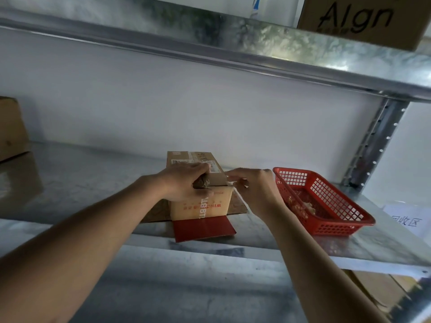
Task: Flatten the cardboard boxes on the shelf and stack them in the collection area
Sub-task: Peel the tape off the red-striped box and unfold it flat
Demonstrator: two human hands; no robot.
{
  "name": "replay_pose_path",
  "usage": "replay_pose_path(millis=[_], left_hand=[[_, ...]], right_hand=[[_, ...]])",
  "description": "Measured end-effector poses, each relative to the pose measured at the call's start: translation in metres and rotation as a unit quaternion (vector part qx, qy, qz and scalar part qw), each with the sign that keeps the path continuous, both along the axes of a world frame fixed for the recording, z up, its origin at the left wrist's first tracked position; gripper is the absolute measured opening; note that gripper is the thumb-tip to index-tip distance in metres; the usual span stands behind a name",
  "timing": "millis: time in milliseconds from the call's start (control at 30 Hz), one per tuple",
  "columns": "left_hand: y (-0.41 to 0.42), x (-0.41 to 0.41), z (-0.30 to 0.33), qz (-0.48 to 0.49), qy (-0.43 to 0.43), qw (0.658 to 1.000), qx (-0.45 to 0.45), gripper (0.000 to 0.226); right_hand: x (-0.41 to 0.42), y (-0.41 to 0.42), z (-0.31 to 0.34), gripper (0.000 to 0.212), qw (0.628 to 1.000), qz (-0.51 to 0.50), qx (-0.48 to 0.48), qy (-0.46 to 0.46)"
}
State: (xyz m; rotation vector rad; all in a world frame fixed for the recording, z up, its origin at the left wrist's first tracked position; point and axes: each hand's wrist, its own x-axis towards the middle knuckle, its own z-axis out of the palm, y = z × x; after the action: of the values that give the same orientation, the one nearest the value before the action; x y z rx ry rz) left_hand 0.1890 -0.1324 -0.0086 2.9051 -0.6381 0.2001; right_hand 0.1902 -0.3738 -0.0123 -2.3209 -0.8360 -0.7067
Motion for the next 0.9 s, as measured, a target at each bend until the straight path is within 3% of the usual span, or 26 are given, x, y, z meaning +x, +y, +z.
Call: replay_pose_path(millis=[200, 333, 400, 500, 733, 800, 900], left_hand=[[-0.009, 0.001, 0.005, 0.036, 0.026, 0.999, 0.006, 0.044], [-0.028, 0.001, 0.007, 0.077, 0.016, 0.997, 0.015, 0.059], [-0.032, 0.0, 0.005, 0.088, 0.004, 0.996, 0.012, 0.067], [-0.031, -0.002, 0.002, 0.092, 0.009, 0.996, -0.001, 0.071], [-0.03, -0.006, -0.002, 0.093, -0.022, 0.995, 0.022, 0.073], [-0.028, -0.008, -0.001, 0.086, -0.019, 0.996, 0.017, 0.07], [-0.026, -0.01, 0.0, 0.081, -0.015, 0.997, 0.012, 0.068]], right_hand=[[-0.003, 0.001, -0.003, 0.045, 0.994, 0.082, -0.077, 0.014], [0.002, 0.003, -0.004, 0.046, 0.997, 0.065, -0.008, 0.035], [0.003, 0.003, -0.007, 0.042, 0.997, 0.039, 0.047, 0.039], [0.001, 0.002, -0.015, 0.018, 1.0, -0.011, 0.007, 0.01], [-0.001, 0.005, -0.019, 0.014, 0.999, -0.022, -0.014, -0.04], [0.0, 0.004, -0.021, 0.015, 0.998, -0.047, 0.033, -0.015], [-0.002, 0.002, -0.027, 0.021, 0.965, -0.047, 0.208, 0.154]])
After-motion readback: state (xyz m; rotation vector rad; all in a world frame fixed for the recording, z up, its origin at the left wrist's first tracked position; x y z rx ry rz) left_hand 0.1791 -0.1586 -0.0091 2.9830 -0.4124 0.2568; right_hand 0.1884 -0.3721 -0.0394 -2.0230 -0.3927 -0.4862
